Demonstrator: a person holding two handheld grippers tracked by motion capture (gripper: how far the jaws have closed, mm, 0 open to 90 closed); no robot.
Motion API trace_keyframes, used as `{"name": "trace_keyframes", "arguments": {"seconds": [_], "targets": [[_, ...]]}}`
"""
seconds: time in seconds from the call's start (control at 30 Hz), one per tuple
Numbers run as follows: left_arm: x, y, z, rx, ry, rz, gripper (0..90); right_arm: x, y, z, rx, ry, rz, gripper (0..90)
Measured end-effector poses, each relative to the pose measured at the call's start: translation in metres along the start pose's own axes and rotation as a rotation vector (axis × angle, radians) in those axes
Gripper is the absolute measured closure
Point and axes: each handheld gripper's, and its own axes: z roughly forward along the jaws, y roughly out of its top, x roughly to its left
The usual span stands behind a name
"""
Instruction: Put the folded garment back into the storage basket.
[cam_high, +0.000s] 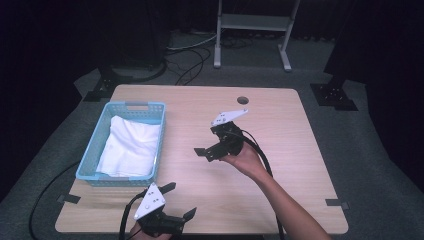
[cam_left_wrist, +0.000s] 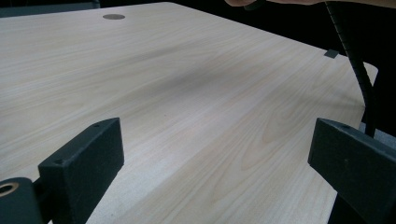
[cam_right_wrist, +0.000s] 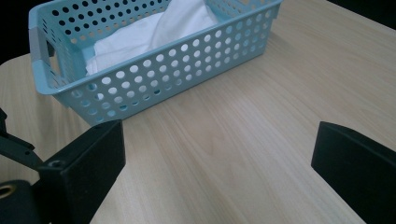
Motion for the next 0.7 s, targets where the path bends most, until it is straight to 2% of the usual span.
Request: {"name": "trace_keyframes", "arguments": {"seconds": [0.7], "targets": [[-0.001,0.0,0.001,0.002,-0.002,0.001,3.2,-0.01,-0.023,-0.019,0.014,-0.027,0.017,2.8]]}}
